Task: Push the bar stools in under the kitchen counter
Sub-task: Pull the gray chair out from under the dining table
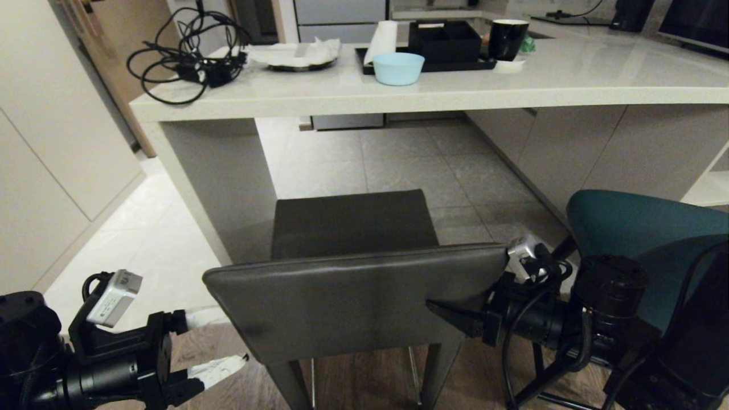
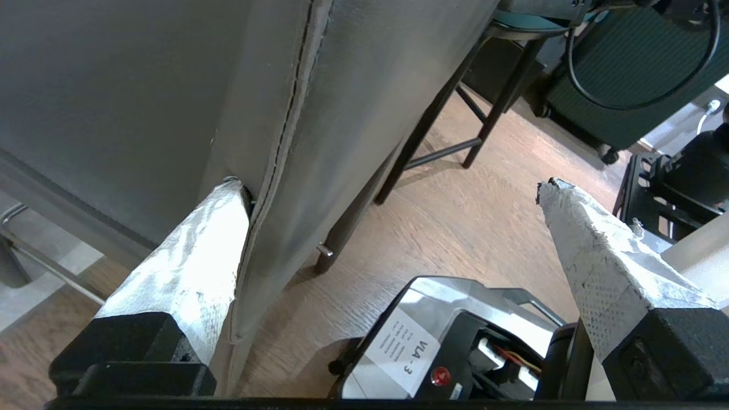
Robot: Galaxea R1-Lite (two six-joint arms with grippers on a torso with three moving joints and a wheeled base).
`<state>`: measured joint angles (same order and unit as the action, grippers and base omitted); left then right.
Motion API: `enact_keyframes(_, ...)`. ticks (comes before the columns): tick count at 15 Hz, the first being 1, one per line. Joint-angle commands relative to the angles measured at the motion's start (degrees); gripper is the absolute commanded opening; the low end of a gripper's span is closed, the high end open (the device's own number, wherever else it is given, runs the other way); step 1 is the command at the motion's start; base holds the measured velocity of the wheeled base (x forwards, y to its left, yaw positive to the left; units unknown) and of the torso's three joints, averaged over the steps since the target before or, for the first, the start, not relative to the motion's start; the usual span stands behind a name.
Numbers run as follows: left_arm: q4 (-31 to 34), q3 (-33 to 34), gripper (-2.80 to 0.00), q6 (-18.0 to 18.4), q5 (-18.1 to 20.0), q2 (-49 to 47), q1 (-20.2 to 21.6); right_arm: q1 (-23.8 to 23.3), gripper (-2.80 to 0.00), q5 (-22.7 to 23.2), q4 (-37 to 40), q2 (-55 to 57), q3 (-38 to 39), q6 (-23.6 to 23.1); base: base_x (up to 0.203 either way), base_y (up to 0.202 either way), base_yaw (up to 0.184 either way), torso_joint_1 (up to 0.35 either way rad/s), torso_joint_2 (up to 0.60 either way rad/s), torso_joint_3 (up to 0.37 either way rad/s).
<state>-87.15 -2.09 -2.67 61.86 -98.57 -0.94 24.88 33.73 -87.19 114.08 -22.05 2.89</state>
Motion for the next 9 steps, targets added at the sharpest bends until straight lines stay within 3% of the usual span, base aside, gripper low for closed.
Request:
enact_keyframes(1, -0.51, 1.28, 0.00, -0.05, 0.28, 1.13, -0.03, 0.21, 0.00, 0.15, -0.48, -0.35, 0.08, 0.01, 0.000, 0.000, 0.000, 0.000, 0.00, 0.000)
enact_keyframes(9, -0.51, 3.15, 0.00, -0.61, 0.19, 3.63, -2.15, 0.31, 0.00, -0.65, -0.48, 2.32, -2.18, 0.02, 0.000, 0.000, 0.000, 0.000, 0.00, 0.000)
